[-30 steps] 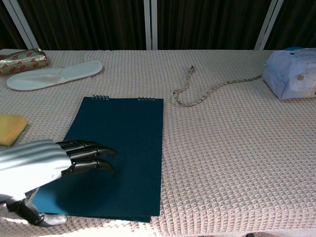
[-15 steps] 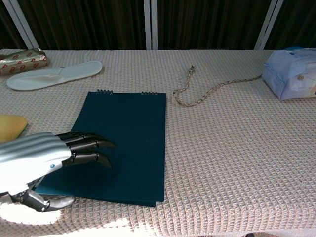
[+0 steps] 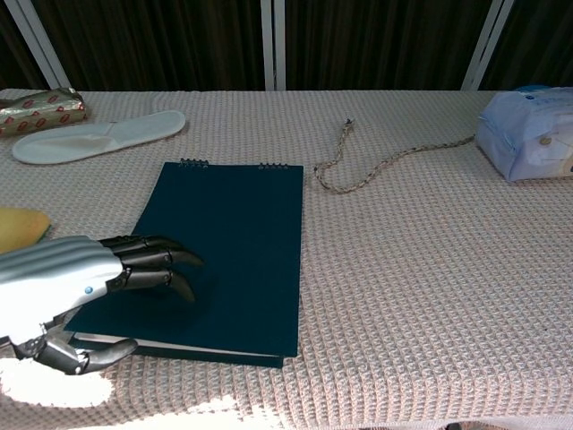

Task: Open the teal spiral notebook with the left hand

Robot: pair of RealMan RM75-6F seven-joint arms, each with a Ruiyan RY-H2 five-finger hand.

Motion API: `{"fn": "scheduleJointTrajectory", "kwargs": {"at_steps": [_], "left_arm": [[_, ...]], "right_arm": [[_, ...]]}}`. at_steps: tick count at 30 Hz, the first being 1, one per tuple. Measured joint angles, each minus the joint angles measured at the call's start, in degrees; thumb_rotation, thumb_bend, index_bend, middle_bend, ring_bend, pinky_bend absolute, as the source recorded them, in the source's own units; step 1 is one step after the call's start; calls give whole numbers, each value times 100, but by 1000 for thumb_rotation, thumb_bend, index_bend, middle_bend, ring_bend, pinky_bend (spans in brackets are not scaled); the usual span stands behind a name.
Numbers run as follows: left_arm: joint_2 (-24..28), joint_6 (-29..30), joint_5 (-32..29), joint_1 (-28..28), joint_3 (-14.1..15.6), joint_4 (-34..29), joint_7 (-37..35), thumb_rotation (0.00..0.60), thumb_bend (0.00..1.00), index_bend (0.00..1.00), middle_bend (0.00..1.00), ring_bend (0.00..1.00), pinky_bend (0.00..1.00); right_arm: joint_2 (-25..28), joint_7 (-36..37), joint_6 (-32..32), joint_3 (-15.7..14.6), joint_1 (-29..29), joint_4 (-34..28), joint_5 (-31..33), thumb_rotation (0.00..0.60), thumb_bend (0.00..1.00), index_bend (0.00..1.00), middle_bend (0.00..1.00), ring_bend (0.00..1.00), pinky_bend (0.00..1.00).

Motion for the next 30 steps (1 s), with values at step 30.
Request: {"fn": "scheduleJointTrajectory", "kwargs": {"at_steps": [30], "left_arm": [[-1313,1436,38,376,-717,2009,669,600,416,413,244,73,136]], "right_arm": [[9,13,-30,8,9,5,32,600,306,0,0,0,0]]}}
